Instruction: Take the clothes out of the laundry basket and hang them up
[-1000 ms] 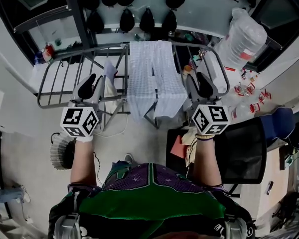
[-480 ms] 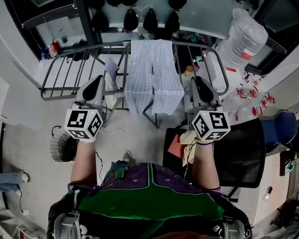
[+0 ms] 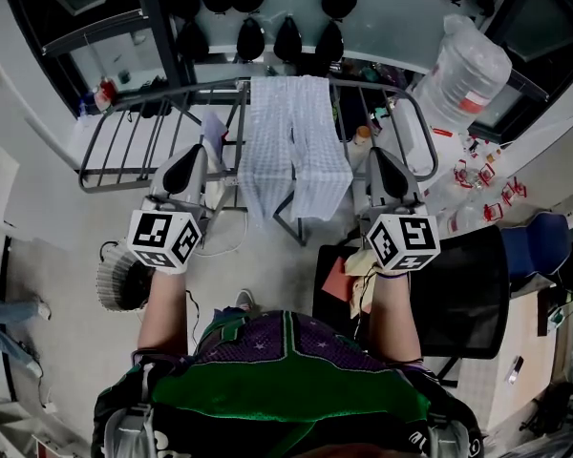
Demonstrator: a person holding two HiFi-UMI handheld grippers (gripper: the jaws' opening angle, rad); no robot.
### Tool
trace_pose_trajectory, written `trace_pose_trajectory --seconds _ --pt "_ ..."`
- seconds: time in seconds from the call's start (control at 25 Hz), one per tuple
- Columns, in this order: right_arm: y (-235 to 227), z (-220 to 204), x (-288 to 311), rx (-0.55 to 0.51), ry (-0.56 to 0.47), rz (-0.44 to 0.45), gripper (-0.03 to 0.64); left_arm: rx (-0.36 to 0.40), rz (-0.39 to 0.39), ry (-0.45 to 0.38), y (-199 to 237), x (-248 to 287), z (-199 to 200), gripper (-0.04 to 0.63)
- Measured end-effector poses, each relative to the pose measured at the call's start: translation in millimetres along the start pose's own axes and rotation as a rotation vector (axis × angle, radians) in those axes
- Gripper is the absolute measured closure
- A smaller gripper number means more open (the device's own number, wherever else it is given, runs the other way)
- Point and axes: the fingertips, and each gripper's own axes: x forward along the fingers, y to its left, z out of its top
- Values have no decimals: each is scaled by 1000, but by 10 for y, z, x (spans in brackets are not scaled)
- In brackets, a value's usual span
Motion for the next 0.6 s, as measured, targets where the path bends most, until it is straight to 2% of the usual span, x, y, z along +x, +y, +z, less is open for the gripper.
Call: trace_pose_trajectory --seconds 0.6 --pt "4 -63 92 8 19 -11 617 1 24 9 143 -16 -78 575"
